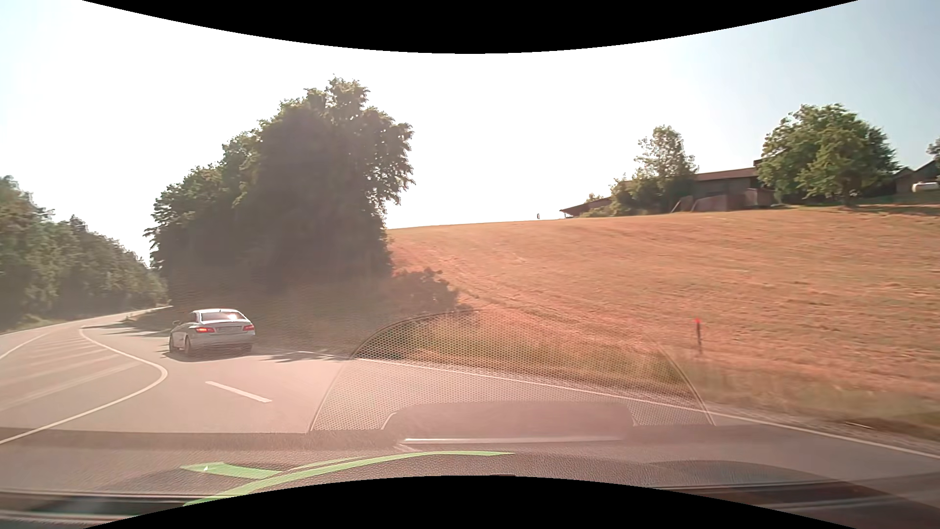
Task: Follow the waypoints while adhering to traffic rules and regulations
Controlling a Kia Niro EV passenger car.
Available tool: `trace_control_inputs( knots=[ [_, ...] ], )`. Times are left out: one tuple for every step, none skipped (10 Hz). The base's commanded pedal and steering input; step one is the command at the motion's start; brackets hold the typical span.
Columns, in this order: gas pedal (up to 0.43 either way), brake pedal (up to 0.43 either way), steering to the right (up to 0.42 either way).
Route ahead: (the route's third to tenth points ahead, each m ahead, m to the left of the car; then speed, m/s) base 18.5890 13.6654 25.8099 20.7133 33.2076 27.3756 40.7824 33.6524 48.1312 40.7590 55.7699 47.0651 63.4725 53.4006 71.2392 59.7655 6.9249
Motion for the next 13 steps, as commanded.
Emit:
trace_control_inputs(
  knots=[
    [0.087,0.0,-0.299],
    [0.087,0.0,-0.29],
    [0.087,0.0,-0.281],
    [0.098,0.0,-0.275],
    [0.118,0.0,-0.269],
    [0.13,0.0,-0.265],
    [0.138,0.0,-0.265],
    [0.157,0.0,-0.264],
    [0.169,0.0,-0.255],
    [0.177,0.0,-0.24],
    [0.189,0.0,-0.225],
    [0.189,0.0,-0.208],
    [0.209,0.0,-0.197]
  ],
)
